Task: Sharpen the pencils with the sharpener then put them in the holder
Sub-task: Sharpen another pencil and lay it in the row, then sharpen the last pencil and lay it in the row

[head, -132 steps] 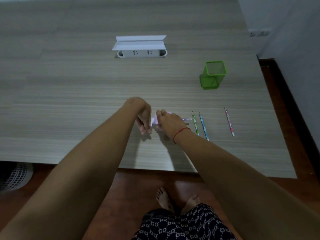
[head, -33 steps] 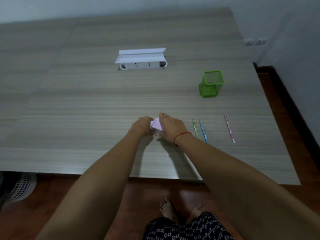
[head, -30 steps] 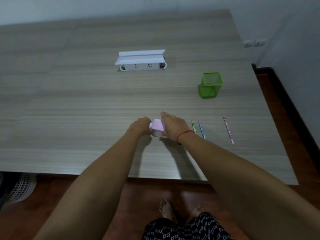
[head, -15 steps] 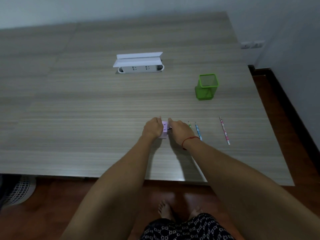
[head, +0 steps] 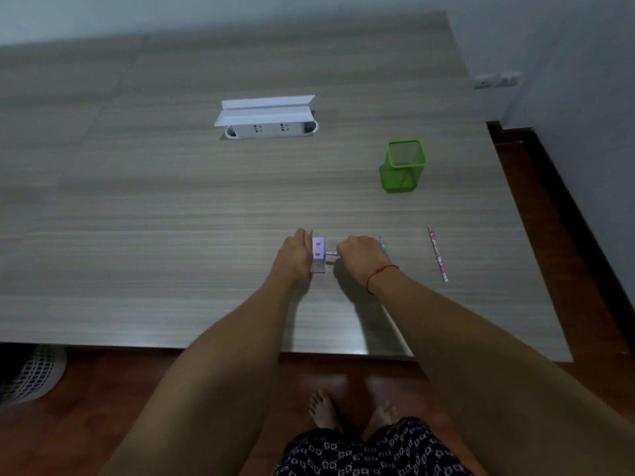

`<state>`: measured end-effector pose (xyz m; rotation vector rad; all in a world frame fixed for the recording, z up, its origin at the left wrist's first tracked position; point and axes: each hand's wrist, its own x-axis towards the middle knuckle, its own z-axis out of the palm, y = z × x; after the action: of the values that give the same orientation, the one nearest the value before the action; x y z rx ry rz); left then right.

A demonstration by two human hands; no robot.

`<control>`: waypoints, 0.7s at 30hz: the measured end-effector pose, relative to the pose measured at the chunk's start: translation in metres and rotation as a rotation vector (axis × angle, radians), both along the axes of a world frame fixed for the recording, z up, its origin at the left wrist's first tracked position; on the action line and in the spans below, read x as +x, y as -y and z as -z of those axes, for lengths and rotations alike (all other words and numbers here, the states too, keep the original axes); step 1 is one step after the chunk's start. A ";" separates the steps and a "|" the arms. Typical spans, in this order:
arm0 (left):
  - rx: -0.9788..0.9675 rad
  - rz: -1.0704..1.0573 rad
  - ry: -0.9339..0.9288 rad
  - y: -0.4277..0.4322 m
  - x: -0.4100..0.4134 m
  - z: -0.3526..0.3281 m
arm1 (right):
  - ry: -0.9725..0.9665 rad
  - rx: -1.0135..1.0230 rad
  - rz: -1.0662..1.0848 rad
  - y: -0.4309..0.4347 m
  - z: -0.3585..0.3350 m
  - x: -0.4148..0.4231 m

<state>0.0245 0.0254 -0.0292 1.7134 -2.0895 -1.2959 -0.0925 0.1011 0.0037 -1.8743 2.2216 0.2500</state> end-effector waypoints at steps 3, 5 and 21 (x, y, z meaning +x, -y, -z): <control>-0.019 0.021 0.022 0.003 -0.001 -0.002 | 0.017 0.041 0.062 -0.016 0.001 -0.021; 0.021 -0.013 0.021 0.003 -0.004 -0.003 | 0.040 0.042 0.170 -0.031 0.003 -0.045; -0.193 0.016 0.008 -0.035 -0.041 0.004 | 0.360 -0.091 0.738 -0.066 0.033 -0.082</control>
<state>-0.0163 0.0602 -0.0337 1.6260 -2.1576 -1.0528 -0.1743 0.1668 -0.0297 -0.9138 2.4841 -0.2941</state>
